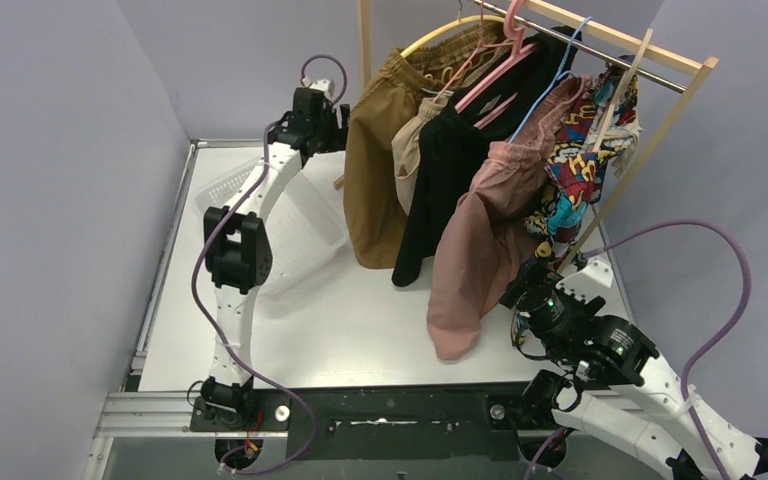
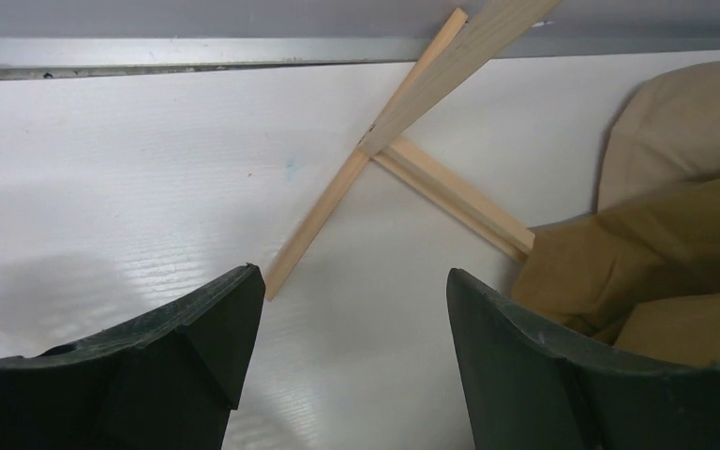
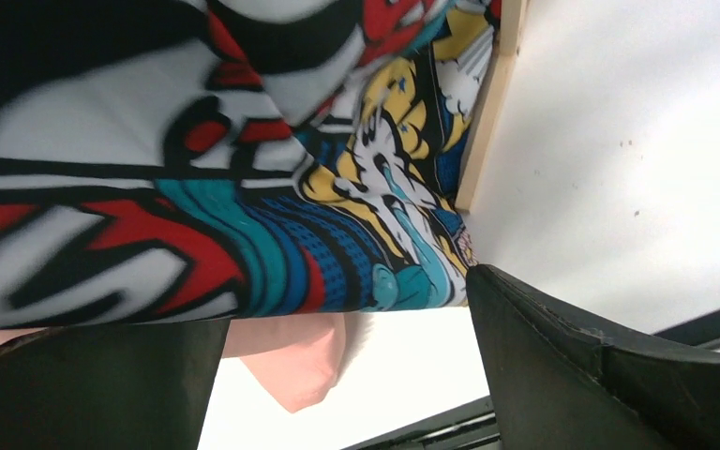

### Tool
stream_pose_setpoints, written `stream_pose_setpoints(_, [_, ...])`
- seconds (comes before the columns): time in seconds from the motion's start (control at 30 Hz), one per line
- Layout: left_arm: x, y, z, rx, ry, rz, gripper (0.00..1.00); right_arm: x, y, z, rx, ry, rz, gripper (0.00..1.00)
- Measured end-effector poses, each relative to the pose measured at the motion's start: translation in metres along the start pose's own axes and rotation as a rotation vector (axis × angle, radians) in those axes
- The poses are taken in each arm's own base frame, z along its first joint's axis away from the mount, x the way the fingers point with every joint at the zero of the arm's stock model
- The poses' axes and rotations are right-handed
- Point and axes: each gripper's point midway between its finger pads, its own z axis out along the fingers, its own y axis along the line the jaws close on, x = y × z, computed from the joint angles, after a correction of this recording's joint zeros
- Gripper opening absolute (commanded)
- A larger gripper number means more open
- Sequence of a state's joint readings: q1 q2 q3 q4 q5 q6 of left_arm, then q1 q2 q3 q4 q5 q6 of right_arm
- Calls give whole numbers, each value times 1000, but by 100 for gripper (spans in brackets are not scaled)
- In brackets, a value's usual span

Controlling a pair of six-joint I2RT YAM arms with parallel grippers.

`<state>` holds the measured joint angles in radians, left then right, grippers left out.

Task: Remove the shorts from the hanger
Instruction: Move the clothes rod to the center of the board, then move the basket to the center of the board.

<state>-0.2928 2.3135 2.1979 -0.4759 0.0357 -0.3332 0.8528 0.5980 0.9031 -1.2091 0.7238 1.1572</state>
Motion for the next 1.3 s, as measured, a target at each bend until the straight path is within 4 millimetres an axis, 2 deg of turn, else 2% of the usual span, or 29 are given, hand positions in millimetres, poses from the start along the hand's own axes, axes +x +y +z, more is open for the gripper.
stream_pose_setpoints(0.13, [-12,-3,-21,8,-22,-3,72,21,-8,8,51,52,20,98])
stream_pose_setpoints(0.23, [-3,-1,-42,21,7,-15,72,30,-13,11,65,62,58,98])
stream_pose_setpoints(0.3, [15,-3,-60,50,43,-35,72,32,-15,11,65,62,78,98])
stream_pose_setpoints(0.43, [68,-12,-93,118,126,-85,72,31,-14,11,49,55,97,98])
stream_pose_setpoints(0.5, [95,-21,-99,149,171,-102,72,30,-11,11,39,51,100,98])
stream_pose_setpoints(0.63, [131,-38,-98,181,242,-104,72,29,-5,14,30,49,79,98])
stream_pose_setpoints(0.77, [139,-41,-96,167,257,-88,72,31,-1,18,40,54,47,98])
stream_pose_setpoints(0.97, [149,-20,-98,73,264,-48,72,32,1,18,39,56,44,98])
stream_pose_setpoints(1.17, [179,10,-125,-16,318,-26,72,28,2,16,14,46,53,98])
stream_pose_setpoints(1.23, [177,12,-134,-12,309,-21,72,26,7,15,-12,39,50,98])
stream_pose_setpoints(1.3, [165,6,-143,11,273,-20,72,23,13,15,-39,31,49,98])
